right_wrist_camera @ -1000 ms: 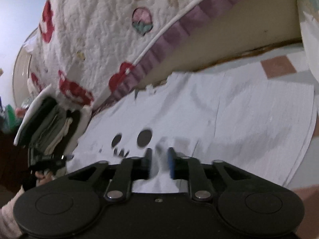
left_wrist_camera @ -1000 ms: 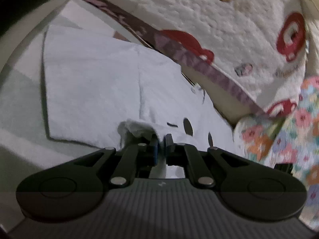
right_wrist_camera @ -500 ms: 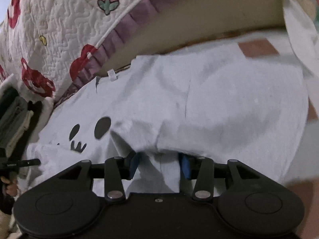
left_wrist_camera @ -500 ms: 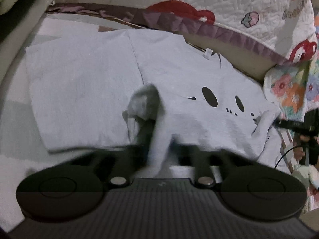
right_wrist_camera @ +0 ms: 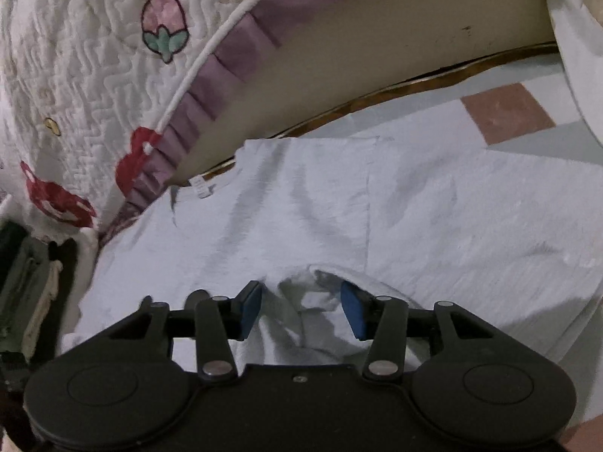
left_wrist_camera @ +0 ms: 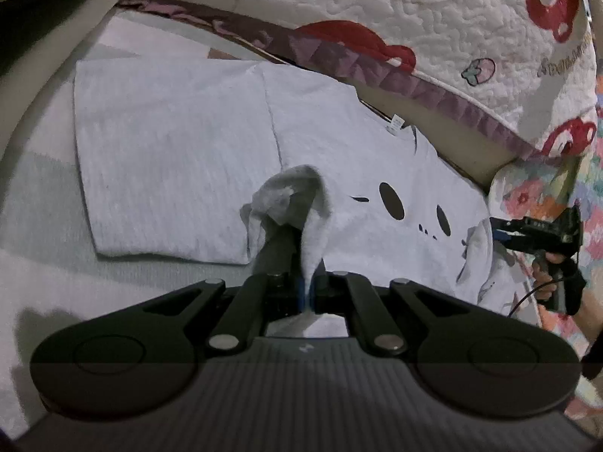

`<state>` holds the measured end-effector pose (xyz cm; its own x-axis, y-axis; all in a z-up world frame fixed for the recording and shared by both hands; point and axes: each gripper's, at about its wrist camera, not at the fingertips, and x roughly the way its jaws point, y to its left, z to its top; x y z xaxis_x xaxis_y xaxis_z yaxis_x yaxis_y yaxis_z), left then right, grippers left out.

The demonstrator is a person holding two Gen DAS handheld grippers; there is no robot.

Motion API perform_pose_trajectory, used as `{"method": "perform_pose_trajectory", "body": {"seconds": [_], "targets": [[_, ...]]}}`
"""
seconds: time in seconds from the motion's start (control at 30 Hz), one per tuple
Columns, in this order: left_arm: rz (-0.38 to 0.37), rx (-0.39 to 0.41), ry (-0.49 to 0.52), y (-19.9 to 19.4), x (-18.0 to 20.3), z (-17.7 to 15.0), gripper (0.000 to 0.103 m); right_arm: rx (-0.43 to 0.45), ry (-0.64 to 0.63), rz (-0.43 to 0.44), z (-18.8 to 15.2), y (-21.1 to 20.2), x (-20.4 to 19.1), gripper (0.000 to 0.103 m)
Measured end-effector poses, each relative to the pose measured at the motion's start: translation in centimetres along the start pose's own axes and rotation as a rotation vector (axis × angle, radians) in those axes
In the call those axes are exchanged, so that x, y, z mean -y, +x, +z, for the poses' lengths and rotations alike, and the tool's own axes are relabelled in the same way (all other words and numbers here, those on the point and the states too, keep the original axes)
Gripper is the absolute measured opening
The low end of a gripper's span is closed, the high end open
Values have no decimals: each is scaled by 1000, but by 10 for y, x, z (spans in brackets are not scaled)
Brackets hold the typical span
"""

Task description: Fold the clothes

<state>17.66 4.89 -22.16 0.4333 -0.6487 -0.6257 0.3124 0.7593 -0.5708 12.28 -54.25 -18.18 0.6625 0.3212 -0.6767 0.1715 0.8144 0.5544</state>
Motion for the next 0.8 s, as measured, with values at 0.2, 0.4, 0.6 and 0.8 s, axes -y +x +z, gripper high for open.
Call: {"method": "perform_pose_trajectory", "body": {"seconds": [0.2, 0.4, 0.6, 0.8], "targets": [[24, -11, 65, 0, 6, -1, 5, 5, 27, -1, -14, -17, 15, 53], [50, -16, 104, 4, 10, -5, 12, -70, 79, 64, -37, -21, 30, 53], [52, -12, 71, 7, 7, -12, 27, -99, -37, 152, -51, -21, 8, 9], [34, -15, 77, 0, 5, -12, 20, -54, -128, 279, -83, -67, -23, 9]]}}
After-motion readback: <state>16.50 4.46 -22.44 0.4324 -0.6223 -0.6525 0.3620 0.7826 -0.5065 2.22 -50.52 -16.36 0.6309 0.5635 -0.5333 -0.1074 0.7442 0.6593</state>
